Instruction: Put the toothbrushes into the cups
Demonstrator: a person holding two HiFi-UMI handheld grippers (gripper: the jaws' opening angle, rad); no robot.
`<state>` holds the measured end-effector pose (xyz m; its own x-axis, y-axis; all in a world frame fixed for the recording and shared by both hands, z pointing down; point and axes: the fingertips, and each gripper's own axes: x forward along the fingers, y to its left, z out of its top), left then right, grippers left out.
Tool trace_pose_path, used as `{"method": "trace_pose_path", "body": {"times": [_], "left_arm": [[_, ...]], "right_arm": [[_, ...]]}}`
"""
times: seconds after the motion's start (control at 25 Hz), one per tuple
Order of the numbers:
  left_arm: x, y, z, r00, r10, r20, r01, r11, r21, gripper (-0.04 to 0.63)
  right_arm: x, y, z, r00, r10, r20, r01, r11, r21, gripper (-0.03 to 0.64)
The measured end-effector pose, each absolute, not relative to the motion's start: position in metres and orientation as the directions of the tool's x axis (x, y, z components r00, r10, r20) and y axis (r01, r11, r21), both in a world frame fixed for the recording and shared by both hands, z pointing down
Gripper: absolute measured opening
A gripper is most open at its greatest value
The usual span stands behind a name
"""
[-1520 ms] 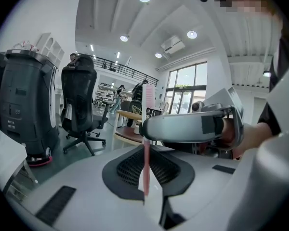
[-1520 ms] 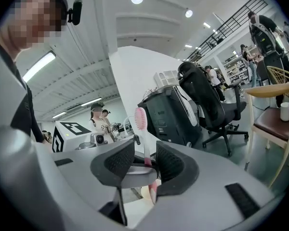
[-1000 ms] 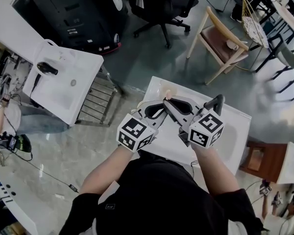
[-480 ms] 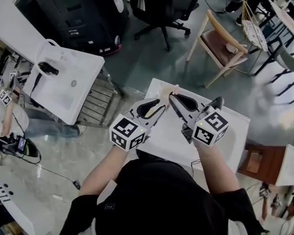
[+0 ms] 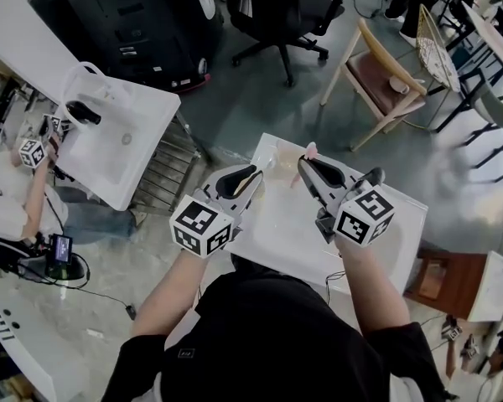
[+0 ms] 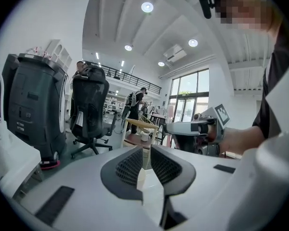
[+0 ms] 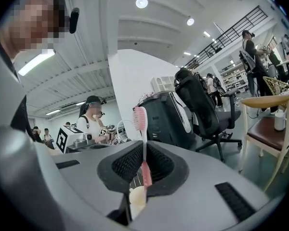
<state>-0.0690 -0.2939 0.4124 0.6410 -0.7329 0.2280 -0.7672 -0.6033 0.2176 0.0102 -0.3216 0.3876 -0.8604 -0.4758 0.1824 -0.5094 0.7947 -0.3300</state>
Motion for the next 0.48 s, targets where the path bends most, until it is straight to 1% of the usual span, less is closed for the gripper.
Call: {"method": "trace_pose_path", "body": {"times": [0.08, 0.28, 0.48], "left_arm": [[-0.073, -0.292, 0.411, 0.627, -0.745, 0.227, -0.779, -0.597, 0.191, 0.042], [-0.088, -0.300, 0.415, 0.586, -0.773, 0.244, -0.810, -0.565, 0.155, 0.017], [-0.099, -0.308, 0.430, 0.567, -0.782, 0.259, -0.823, -0.534, 0.191, 0.015]], "right_arm": [[0.012, -0.325, 0.393, -0.854, -0.483, 0.194, -0.521, 0.787, -0.331, 0.040], [0.013, -0.351, 0.409, -0.838, -0.501, 0.217, -0.546, 0.768, -0.335, 0.040], [0.014, -0.374, 0.432, -0.824, -0.512, 0.243, -0.567, 0.745, -0.352, 0.040]]}}
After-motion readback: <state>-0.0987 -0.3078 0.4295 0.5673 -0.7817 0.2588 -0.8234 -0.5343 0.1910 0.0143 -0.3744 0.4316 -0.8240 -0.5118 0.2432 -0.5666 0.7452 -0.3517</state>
